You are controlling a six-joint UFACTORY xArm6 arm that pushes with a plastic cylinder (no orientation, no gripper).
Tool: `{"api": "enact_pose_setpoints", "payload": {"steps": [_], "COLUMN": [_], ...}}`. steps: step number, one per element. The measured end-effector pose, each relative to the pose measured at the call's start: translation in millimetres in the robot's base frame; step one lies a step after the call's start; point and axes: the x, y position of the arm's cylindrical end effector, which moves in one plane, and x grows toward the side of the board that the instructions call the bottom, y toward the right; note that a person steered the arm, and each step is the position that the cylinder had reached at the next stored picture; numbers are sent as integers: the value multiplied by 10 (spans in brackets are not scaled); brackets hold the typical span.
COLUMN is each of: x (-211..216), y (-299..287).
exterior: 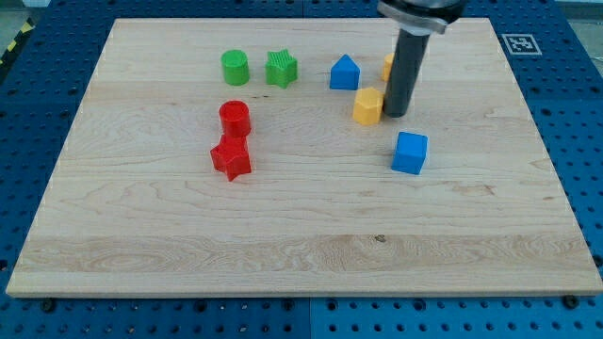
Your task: Push the yellow hexagon diagonally bottom left to the blue triangle
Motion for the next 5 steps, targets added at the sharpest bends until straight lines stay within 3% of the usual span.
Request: {"api": "enact_pose_setpoints", "payload": {"steps": [1, 5], "x": [82, 104], "y": [-253, -257]}}
